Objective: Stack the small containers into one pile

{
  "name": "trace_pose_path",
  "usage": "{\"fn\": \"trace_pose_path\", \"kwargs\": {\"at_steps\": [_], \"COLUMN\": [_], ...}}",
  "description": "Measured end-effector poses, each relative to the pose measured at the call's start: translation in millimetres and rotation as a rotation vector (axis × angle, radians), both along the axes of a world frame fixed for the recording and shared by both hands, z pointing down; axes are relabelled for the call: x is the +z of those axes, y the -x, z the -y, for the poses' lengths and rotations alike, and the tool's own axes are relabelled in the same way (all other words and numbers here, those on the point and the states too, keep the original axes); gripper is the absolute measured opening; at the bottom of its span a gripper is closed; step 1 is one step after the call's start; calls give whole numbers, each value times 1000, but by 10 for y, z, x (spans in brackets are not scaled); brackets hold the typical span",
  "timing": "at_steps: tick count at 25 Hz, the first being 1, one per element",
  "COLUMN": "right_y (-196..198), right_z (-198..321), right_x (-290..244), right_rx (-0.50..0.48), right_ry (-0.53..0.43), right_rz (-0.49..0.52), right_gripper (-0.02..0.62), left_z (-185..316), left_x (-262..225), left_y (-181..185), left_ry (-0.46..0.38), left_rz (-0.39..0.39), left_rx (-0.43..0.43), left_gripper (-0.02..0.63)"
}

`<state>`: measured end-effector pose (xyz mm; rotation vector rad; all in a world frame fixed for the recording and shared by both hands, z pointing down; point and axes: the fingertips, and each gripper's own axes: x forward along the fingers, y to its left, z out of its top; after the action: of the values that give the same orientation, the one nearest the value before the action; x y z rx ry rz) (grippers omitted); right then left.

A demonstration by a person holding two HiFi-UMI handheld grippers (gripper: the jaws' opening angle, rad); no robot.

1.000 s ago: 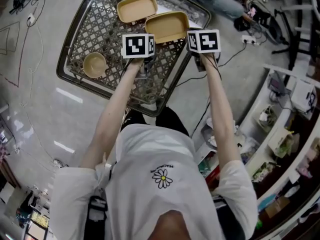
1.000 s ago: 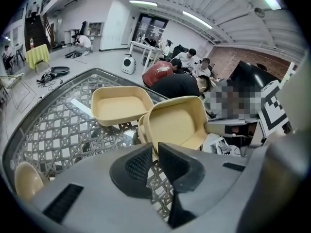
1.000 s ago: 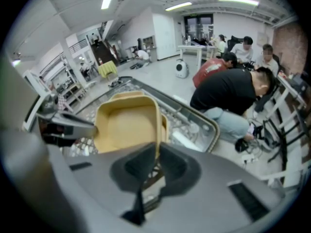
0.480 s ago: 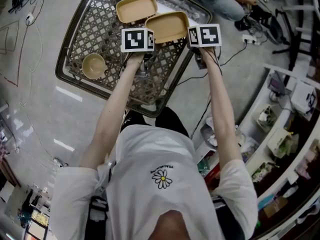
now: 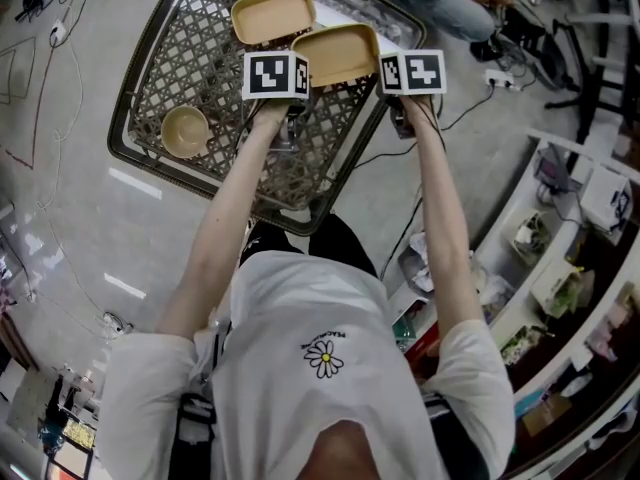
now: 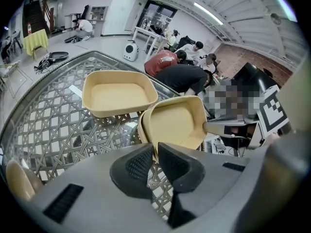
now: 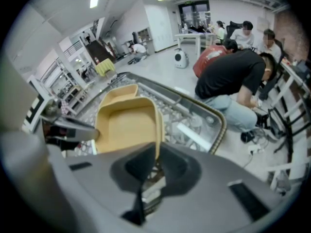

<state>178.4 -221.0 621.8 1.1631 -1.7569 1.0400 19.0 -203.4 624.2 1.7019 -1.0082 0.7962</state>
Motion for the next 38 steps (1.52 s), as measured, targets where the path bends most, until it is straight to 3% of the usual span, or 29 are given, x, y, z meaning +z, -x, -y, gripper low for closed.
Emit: {"fn": "trace_pose_path", "kwargs": {"at_steps": [8, 16, 20, 26, 34, 38], "right_y": [-20, -5, 35, 18, -59, -76], "right_z": [24, 10, 25, 31, -41, -14], "right_x": [-82, -2, 56, -114, -183, -167], "right_rx": [-24, -41, -44, -8, -28, -52], "right_ry": [-36, -31, -32, -54, 66, 86], "right_rz": [-18, -3, 19, 114, 63, 16], "right_gripper": [46, 46, 46, 41, 41, 43], "left_z": [8, -10, -15, -10, -147, -117], "left_x": [16, 37, 16, -95, -94, -68], "left_y": [51, 58, 31, 12, -93, -99], "left_ry": [0, 10, 13, 15, 120, 124], "left_rz": [28, 22, 7, -31, -46, -36], "left_rx": [-16, -17, -9, -13, 49, 58], "left_gripper": [106, 106, 54, 46, 55, 87]}}
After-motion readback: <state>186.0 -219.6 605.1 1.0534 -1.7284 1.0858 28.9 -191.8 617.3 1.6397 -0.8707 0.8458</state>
